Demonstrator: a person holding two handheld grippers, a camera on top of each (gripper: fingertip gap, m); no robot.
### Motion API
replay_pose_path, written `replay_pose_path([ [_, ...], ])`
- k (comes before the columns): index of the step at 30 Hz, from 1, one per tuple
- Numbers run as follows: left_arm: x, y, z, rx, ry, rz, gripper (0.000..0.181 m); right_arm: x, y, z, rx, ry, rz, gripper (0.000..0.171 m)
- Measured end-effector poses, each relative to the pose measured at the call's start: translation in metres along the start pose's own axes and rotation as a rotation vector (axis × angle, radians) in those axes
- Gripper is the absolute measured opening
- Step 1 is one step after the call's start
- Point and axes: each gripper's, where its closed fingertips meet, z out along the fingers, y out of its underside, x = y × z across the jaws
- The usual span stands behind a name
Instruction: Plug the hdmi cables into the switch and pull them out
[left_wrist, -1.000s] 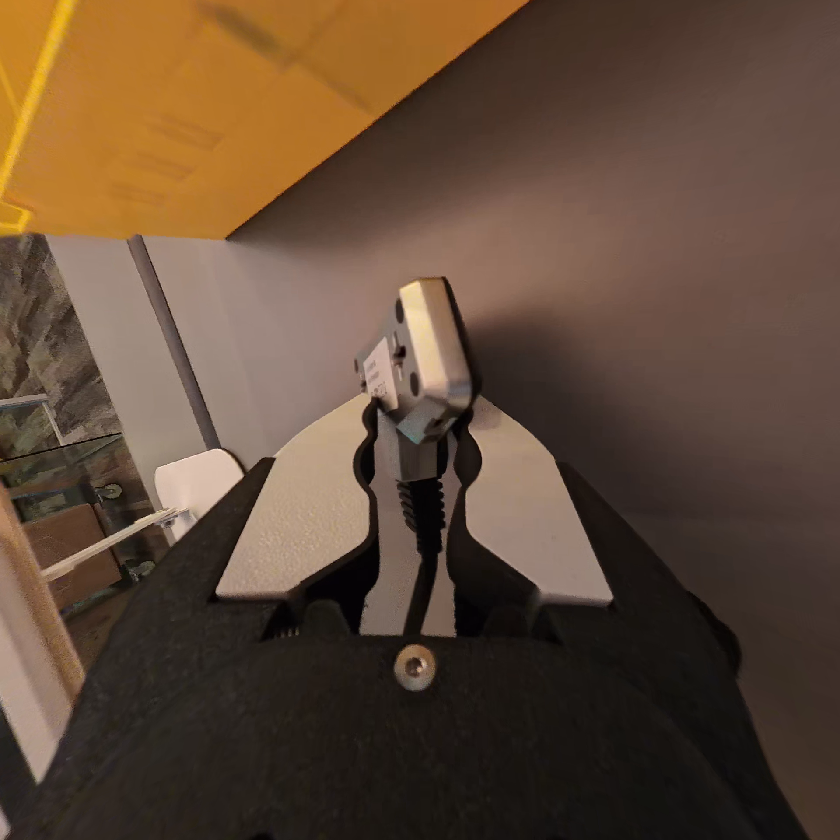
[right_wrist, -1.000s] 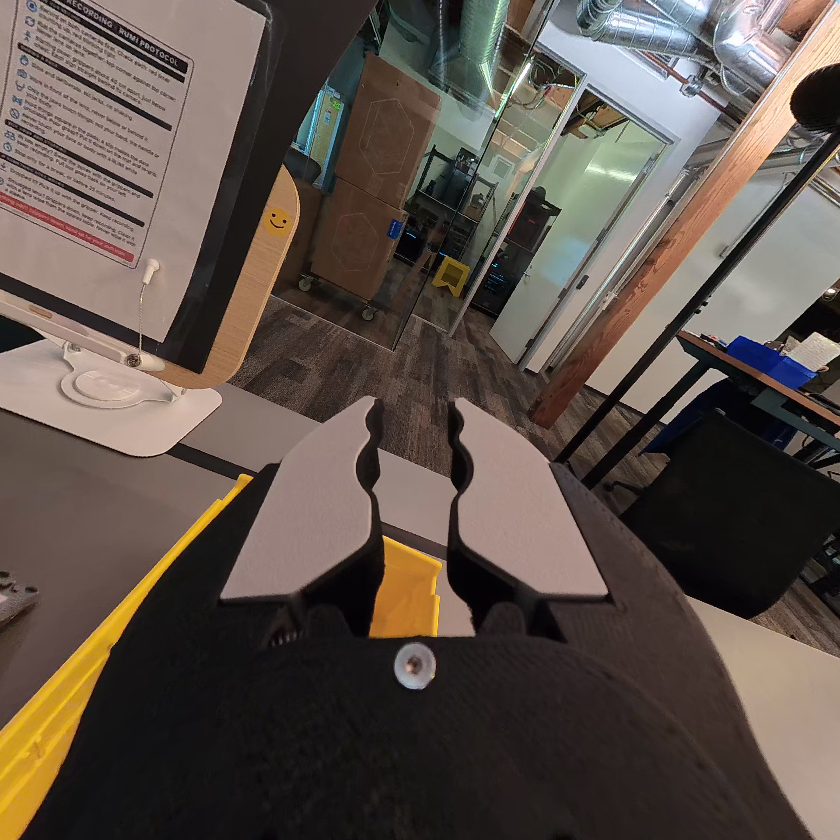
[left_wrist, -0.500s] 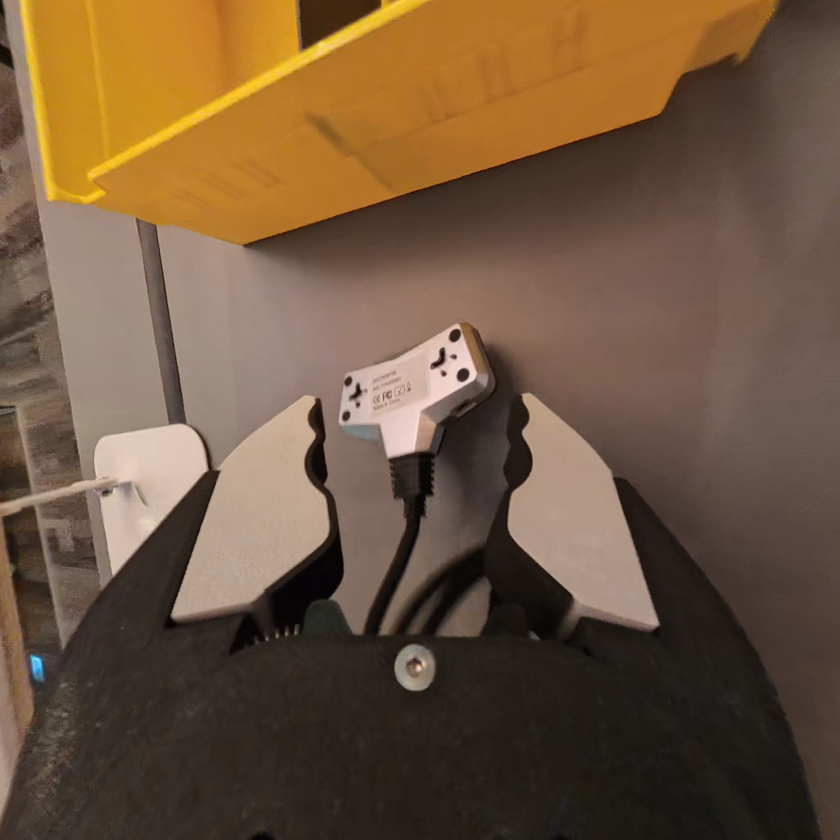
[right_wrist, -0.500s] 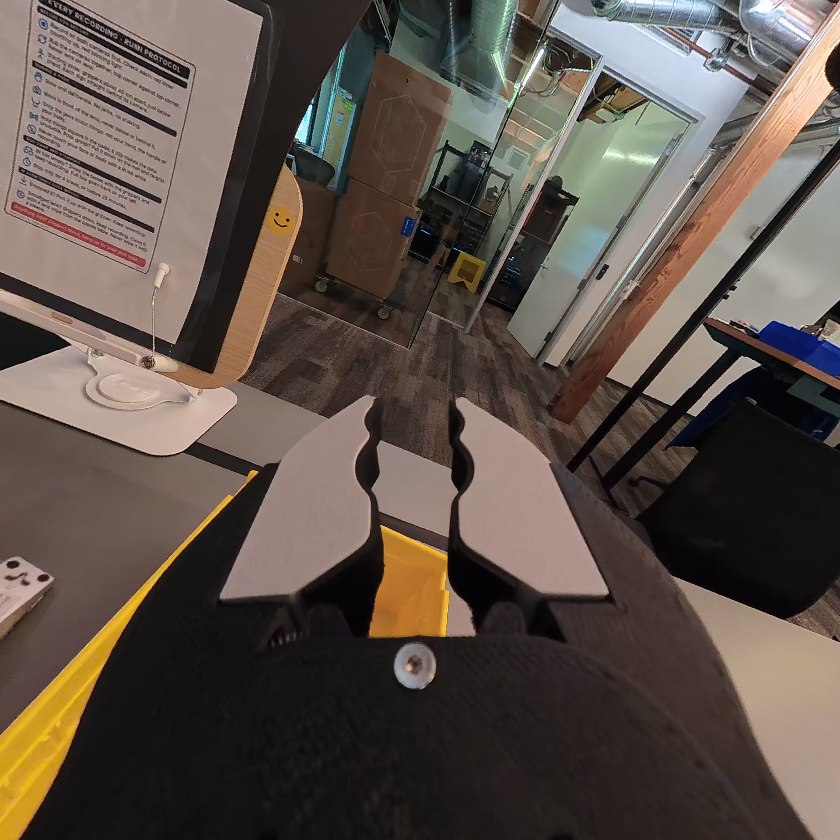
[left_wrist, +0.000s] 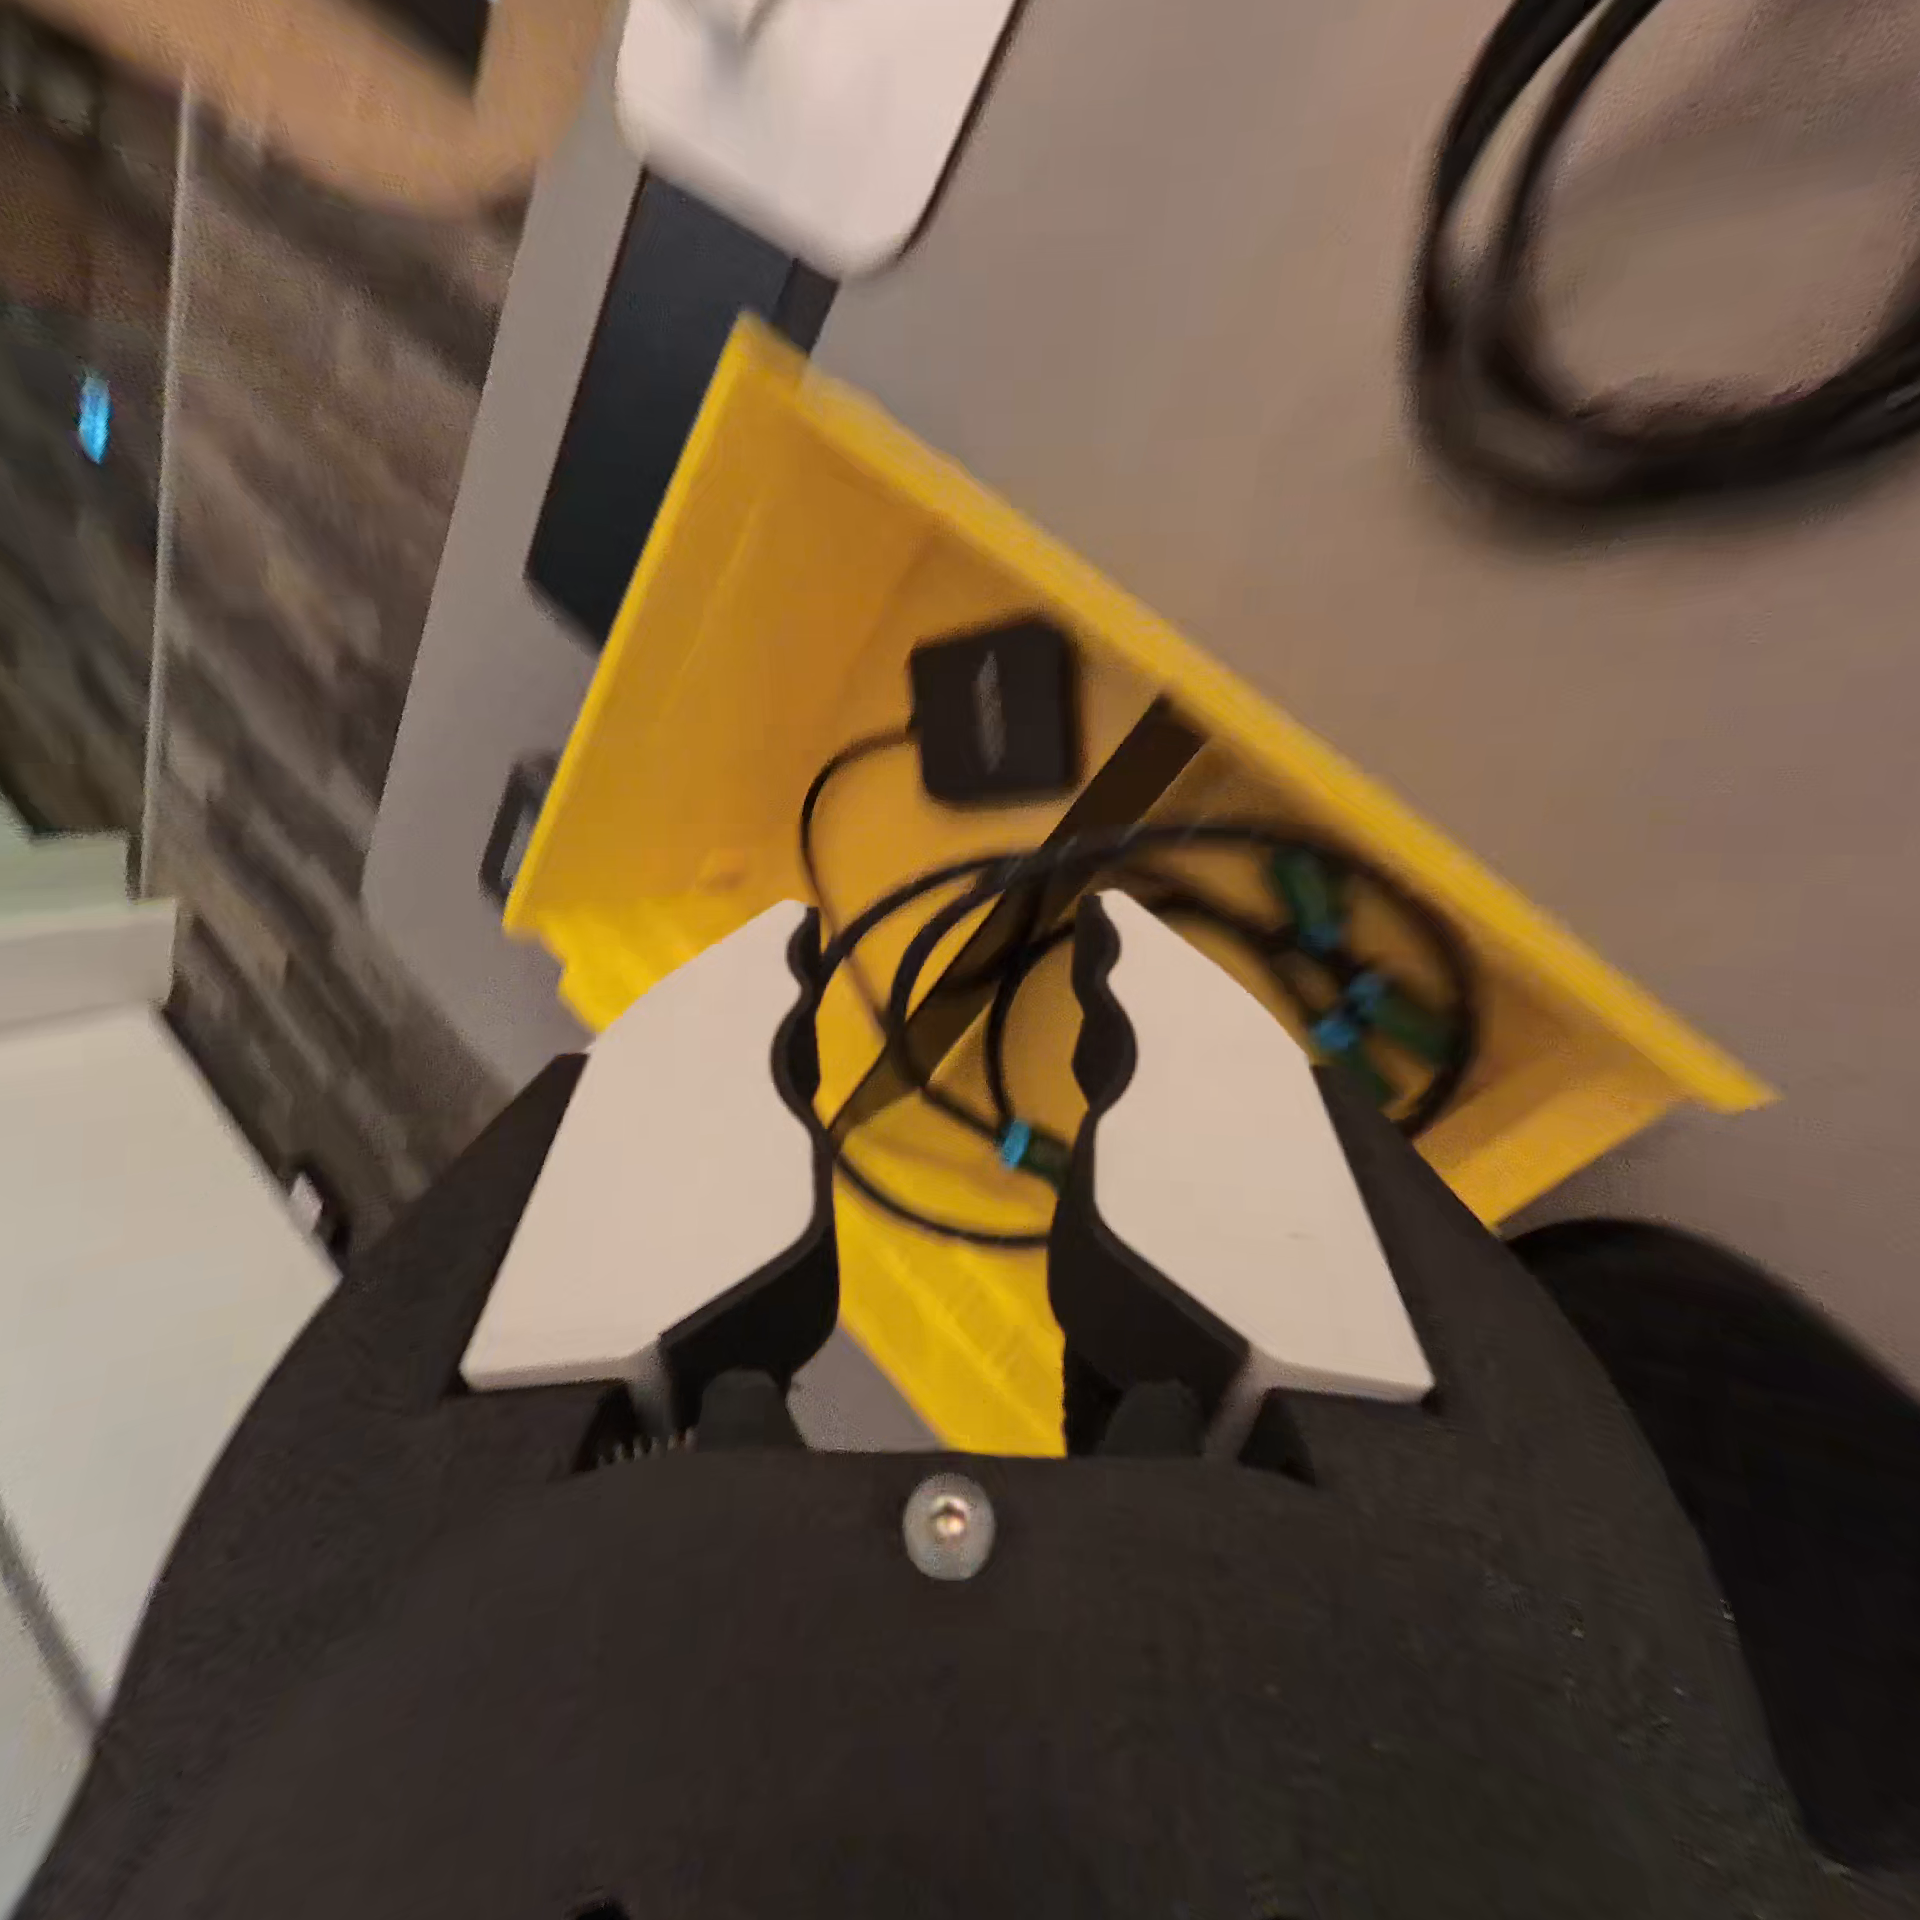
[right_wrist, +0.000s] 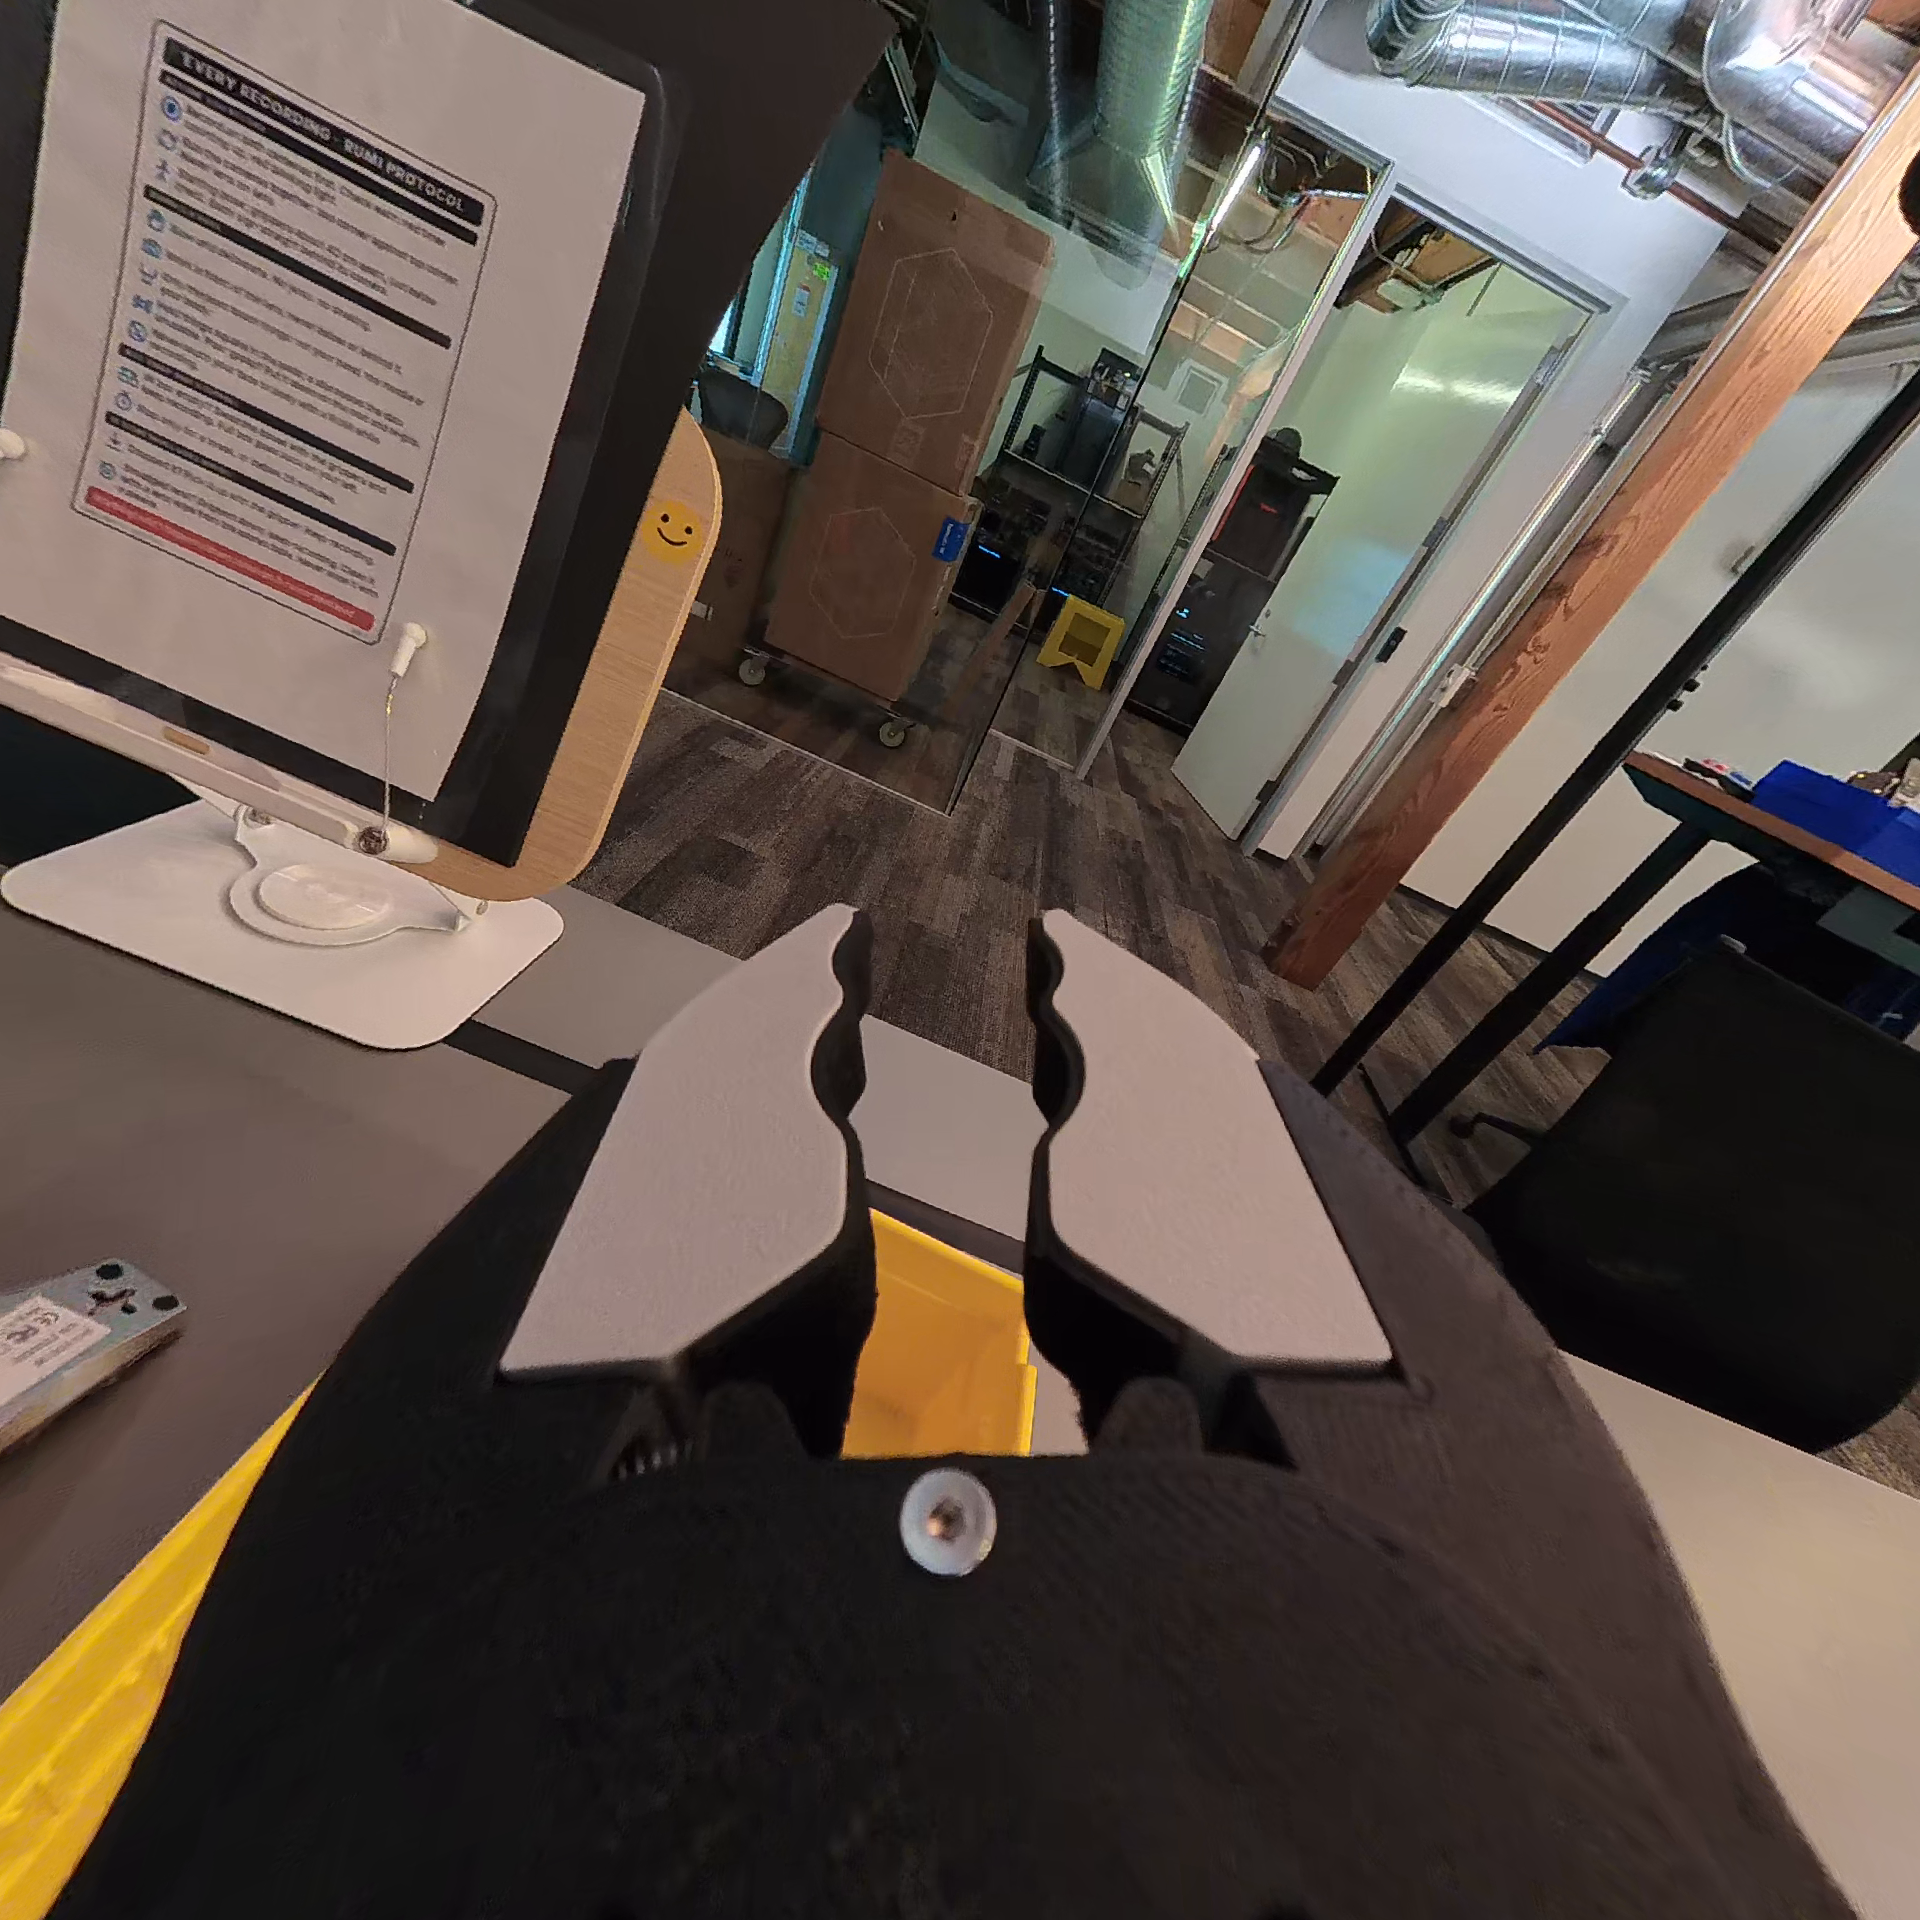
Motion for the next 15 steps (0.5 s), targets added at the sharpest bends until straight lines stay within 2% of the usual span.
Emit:
replay_pose_path([
  [3, -0.027, 0.066, 0.018, -0.135, -0.101, -0.054, 0.044, -0.002, 0.002, 0.002, -0.013, 0.005, -0.014, 0.029],
  [6, -0.044, 0.104, 0.037, -0.197, -0.124, -0.111, 0.043, -0.005, 0.006, 0.006, -0.033, 0.005, -0.035, 0.029],
  [8, -0.050, 0.113, 0.049, -0.213, -0.113, -0.130, 0.043, -0.008, 0.007, 0.008, -0.044, 0.003, -0.050, 0.029],
  [13, -0.059, 0.117, 0.075, -0.259, -0.123, -0.052, 0.028, -0.016, 0.012, 0.014, -0.070, -0.006, -0.105, 0.030],
  [15, -0.058, 0.117, 0.081, -0.283, -0.127, -0.007, 0.016, -0.019, 0.013, 0.015, -0.077, -0.008, -0.123, 0.030],
])
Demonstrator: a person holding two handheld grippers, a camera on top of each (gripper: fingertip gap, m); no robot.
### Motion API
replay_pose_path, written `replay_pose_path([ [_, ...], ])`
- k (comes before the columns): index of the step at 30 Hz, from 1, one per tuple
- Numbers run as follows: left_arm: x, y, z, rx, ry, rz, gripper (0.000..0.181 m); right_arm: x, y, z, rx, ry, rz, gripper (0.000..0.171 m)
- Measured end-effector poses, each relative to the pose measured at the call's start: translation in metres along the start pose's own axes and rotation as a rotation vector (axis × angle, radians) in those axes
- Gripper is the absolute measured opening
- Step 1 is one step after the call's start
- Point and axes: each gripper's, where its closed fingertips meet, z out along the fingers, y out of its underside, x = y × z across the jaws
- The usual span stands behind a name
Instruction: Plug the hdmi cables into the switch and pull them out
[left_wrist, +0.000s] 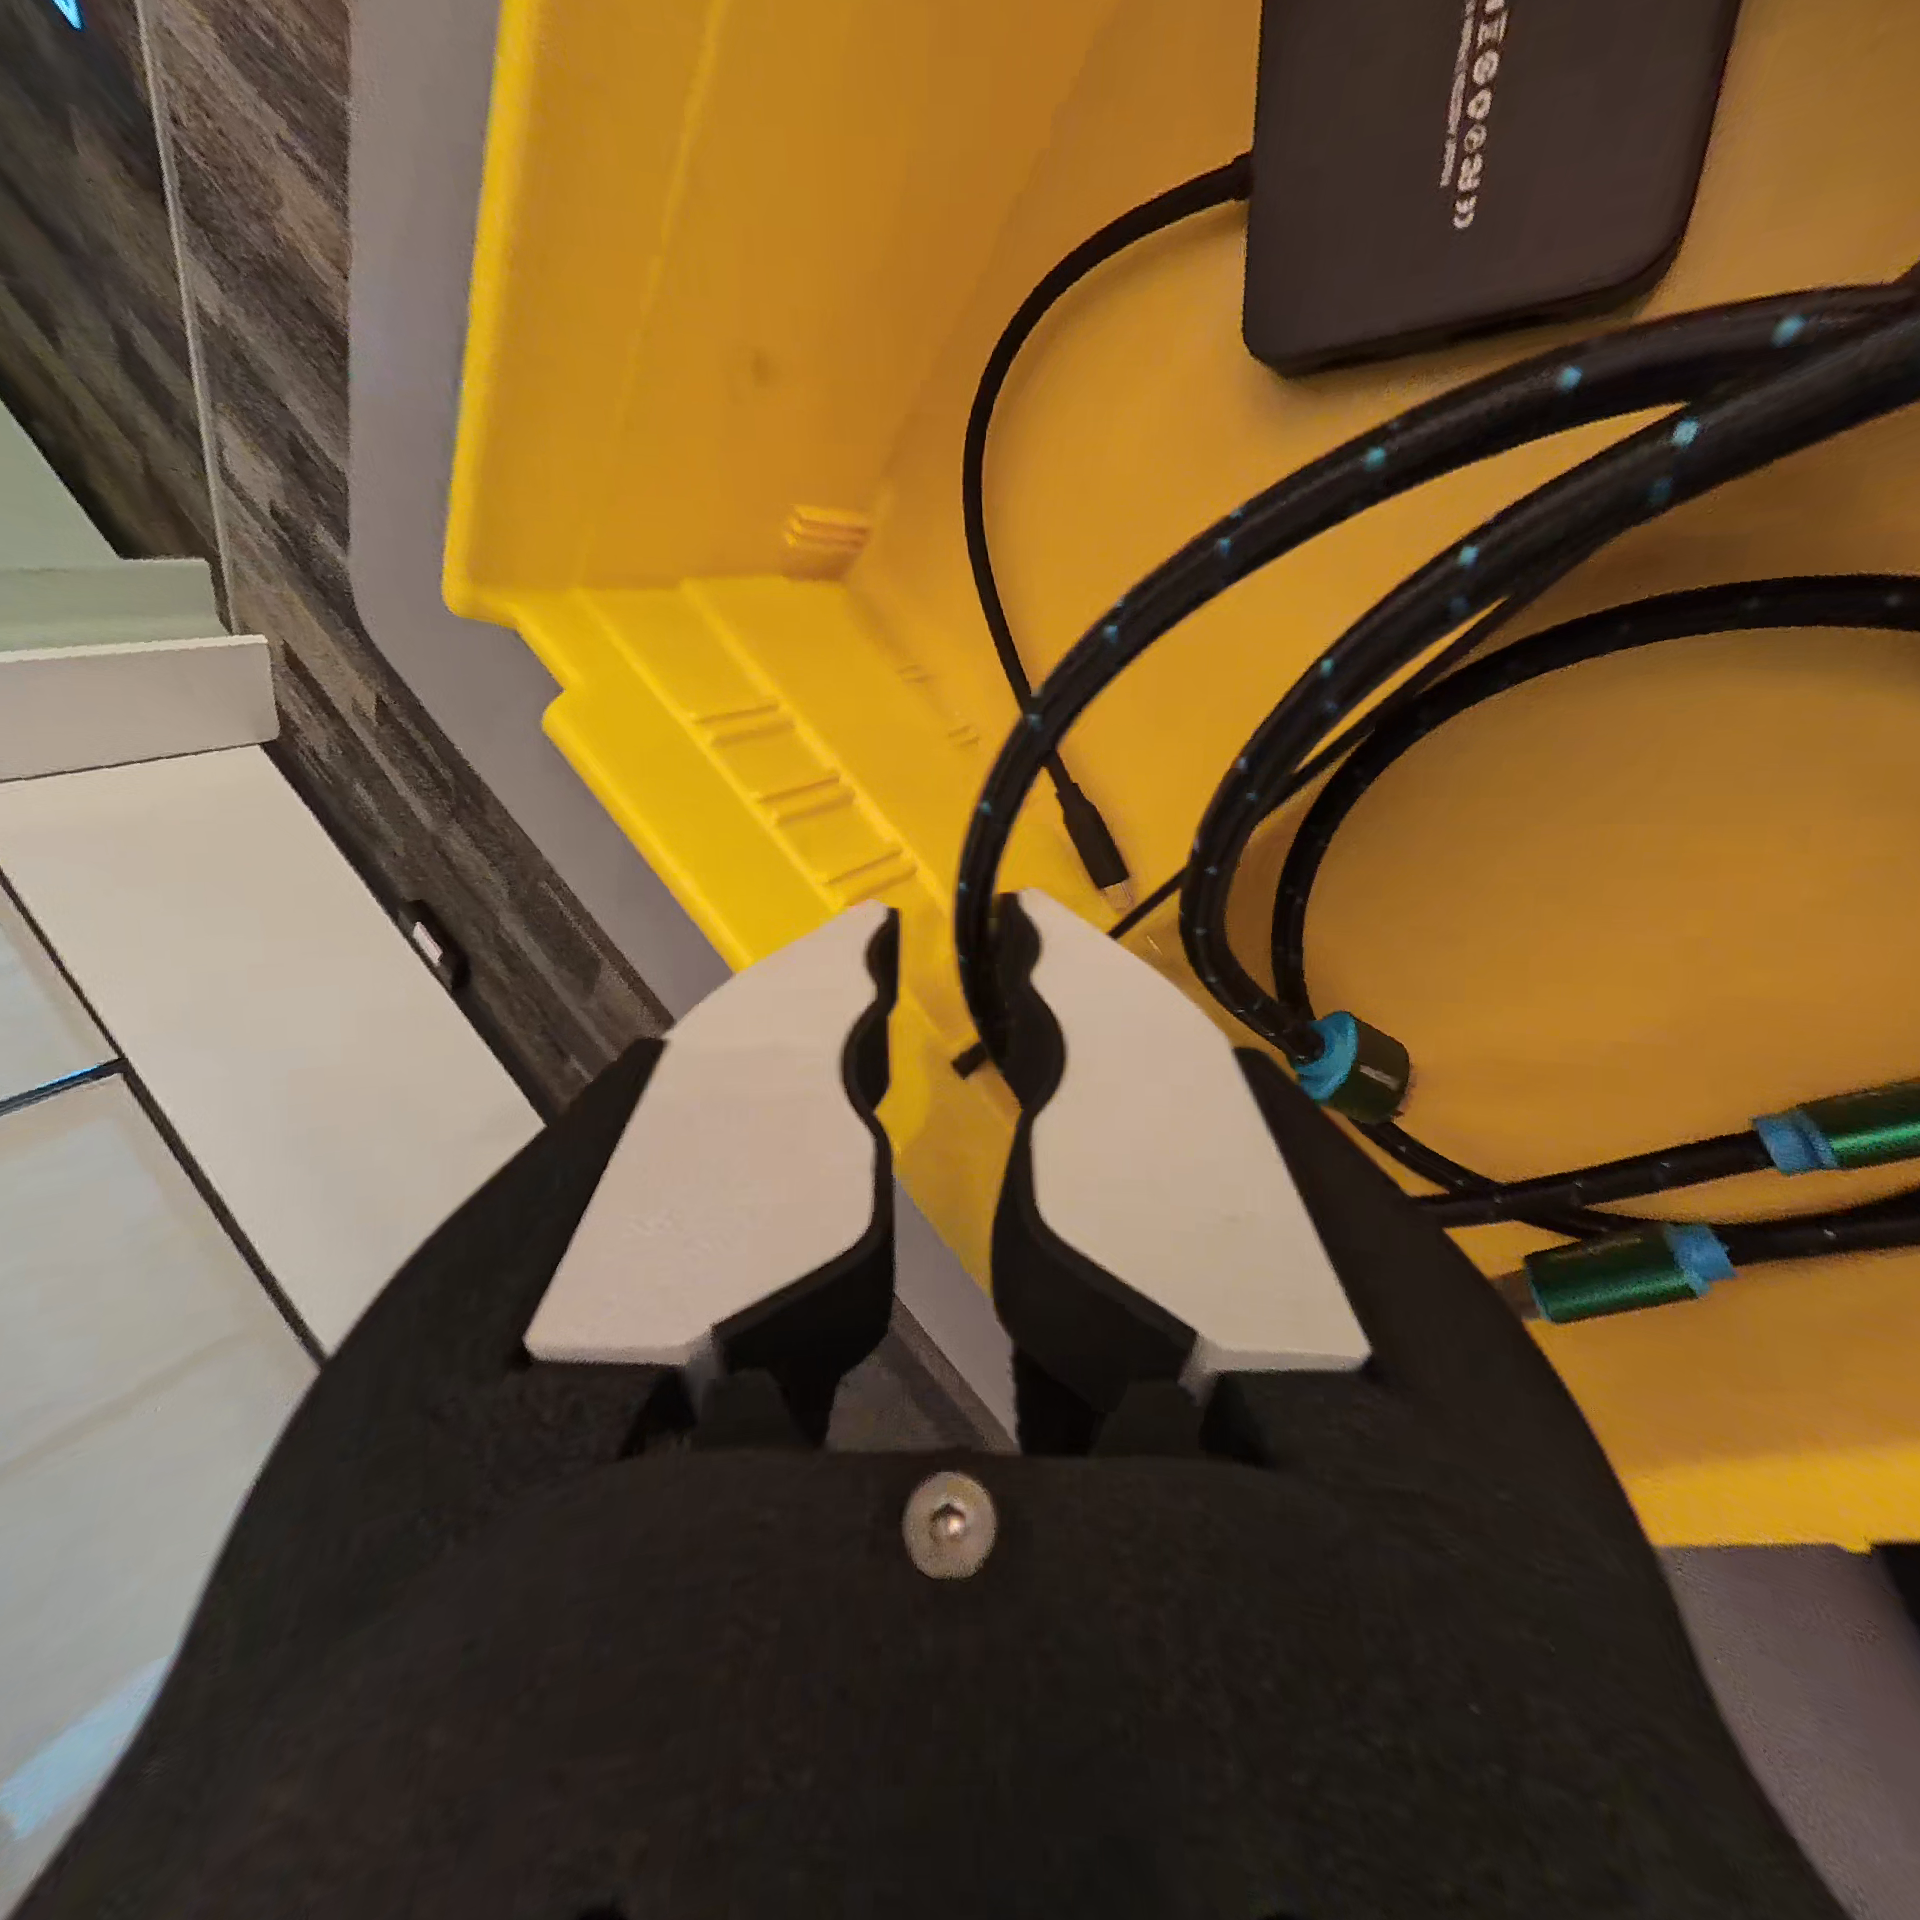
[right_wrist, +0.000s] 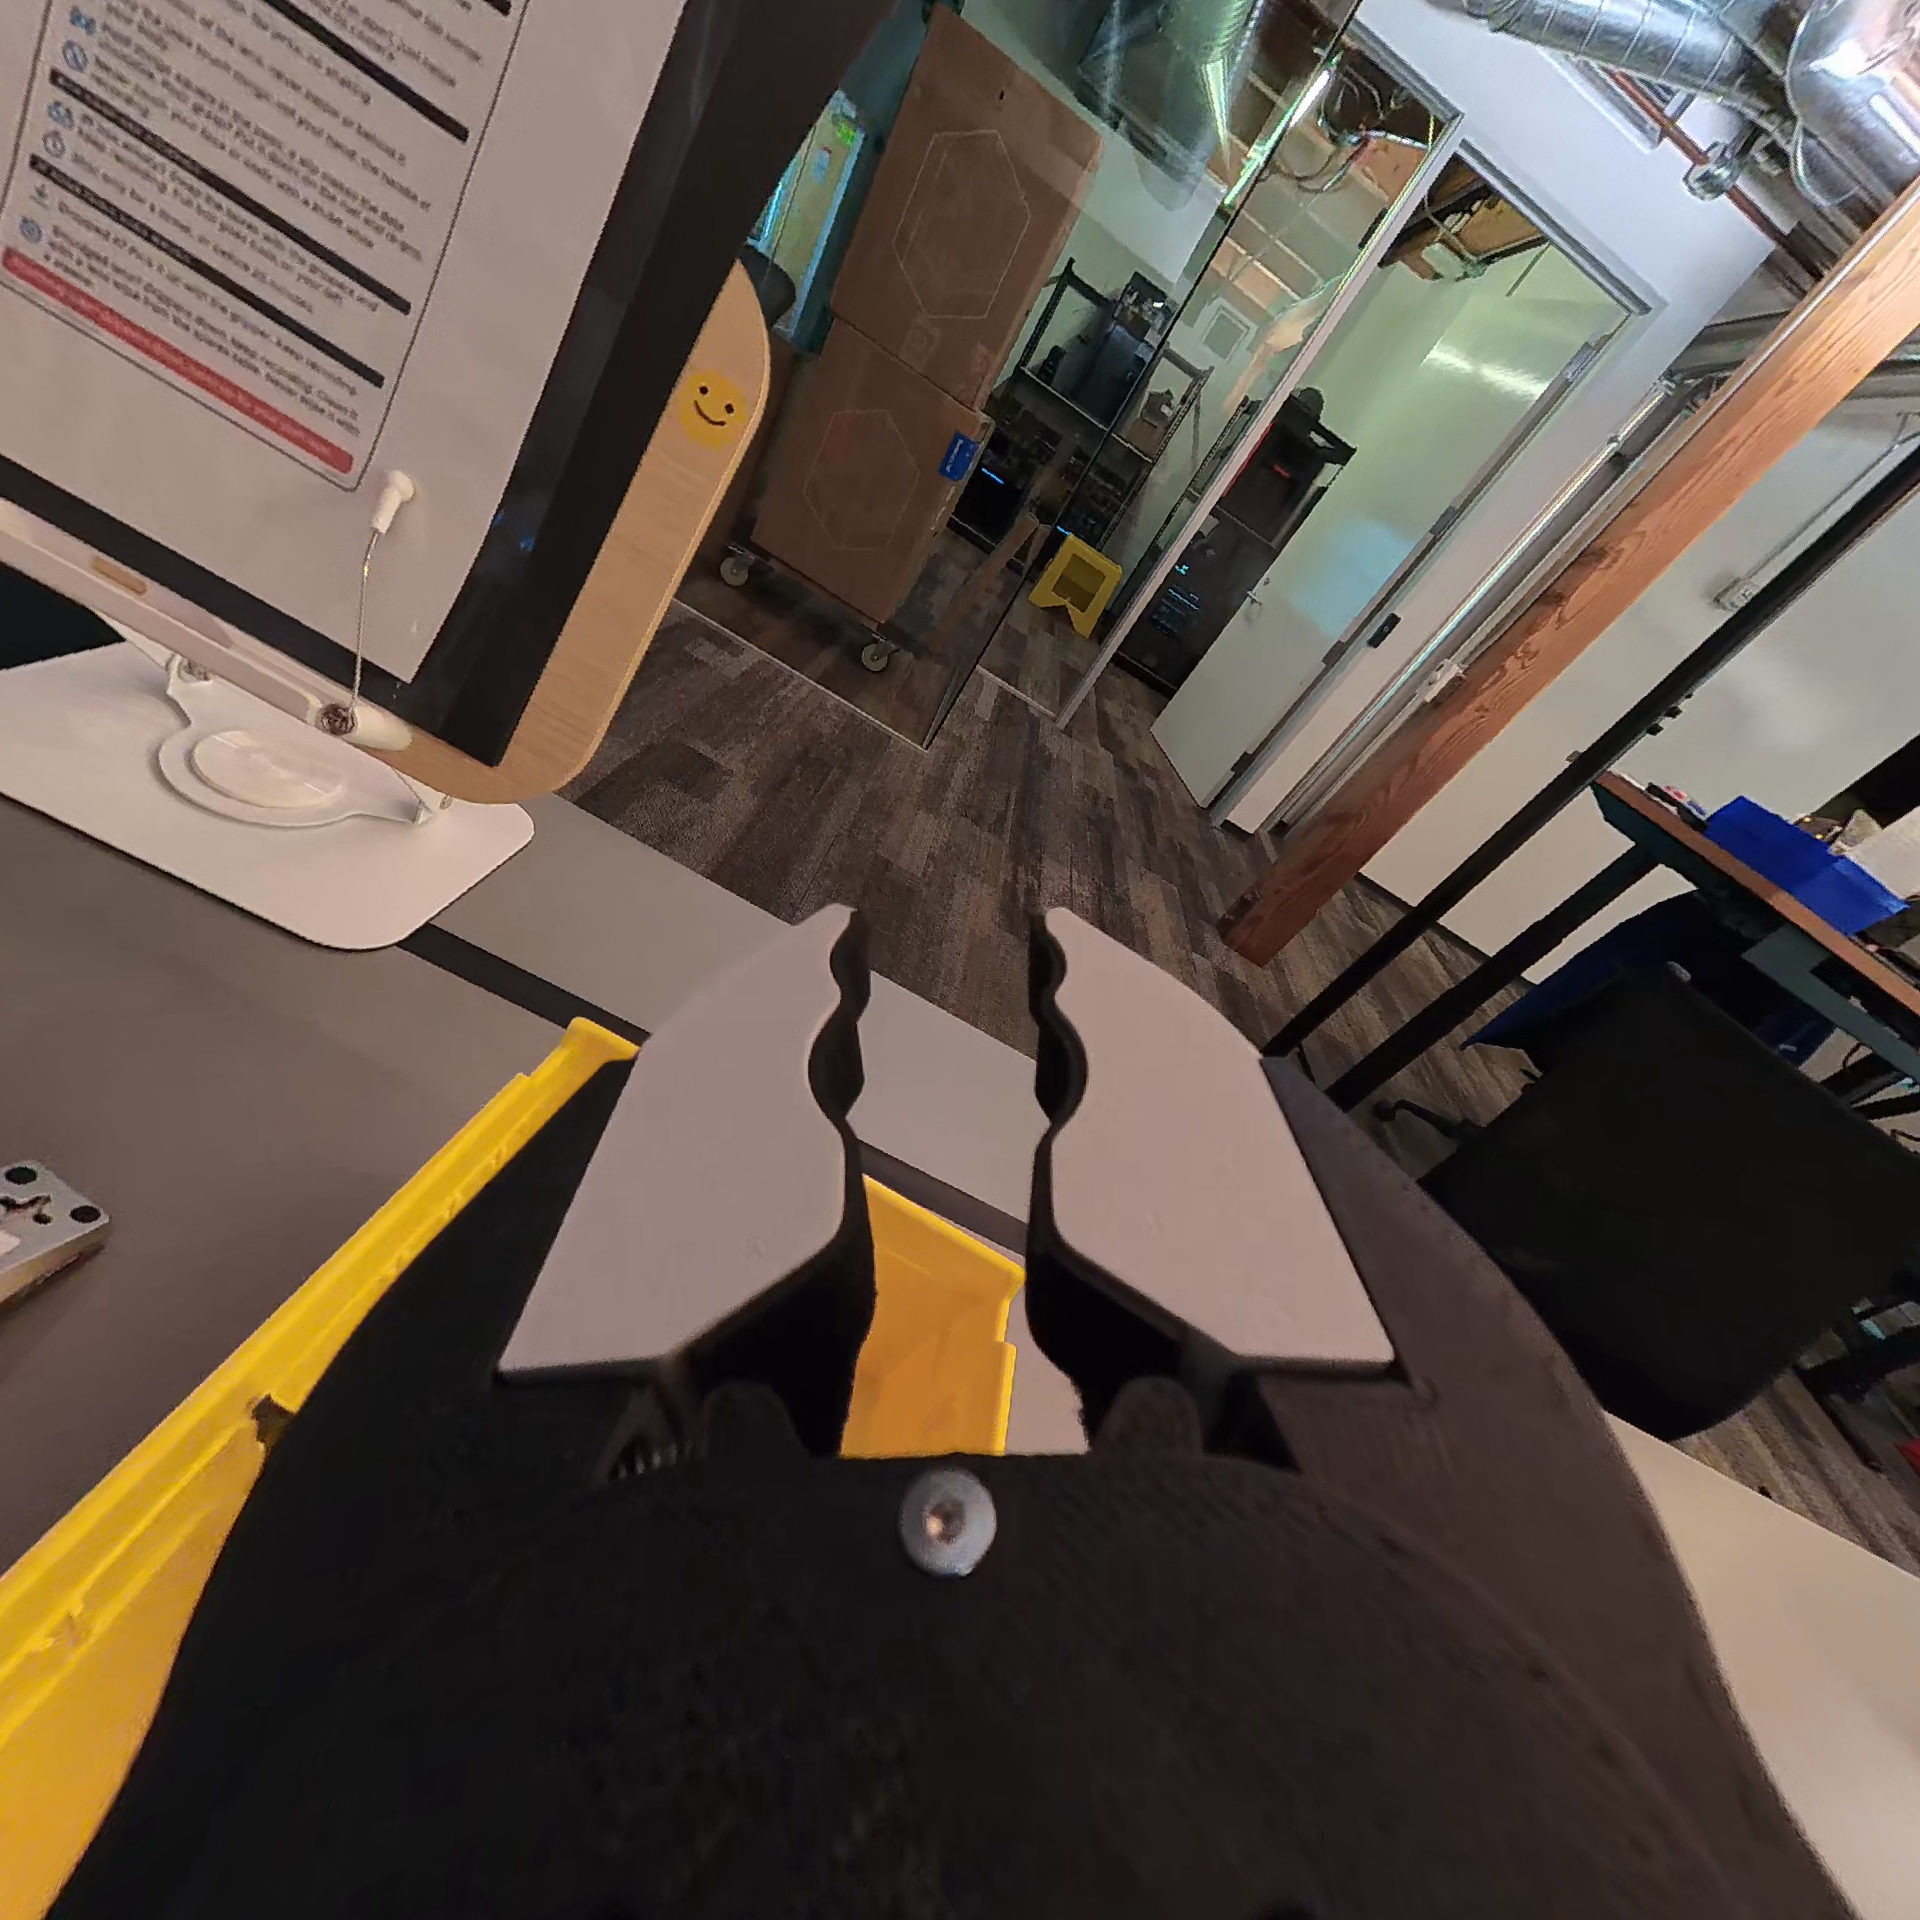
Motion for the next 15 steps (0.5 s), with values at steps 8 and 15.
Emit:
replay_pose_path([
  [8, -0.023, 0.003, -0.062, -0.062, -0.199, 0.120, 0.006, -0.002, 0.004, 0.003, -0.012, -0.022, -0.010, 0.030],
  [15, -0.054, -0.030, -0.198, 0.012, -0.408, 0.135, 0.006, -0.007, -0.003, -0.001, 0.010, -0.039, -0.018, 0.030],
])
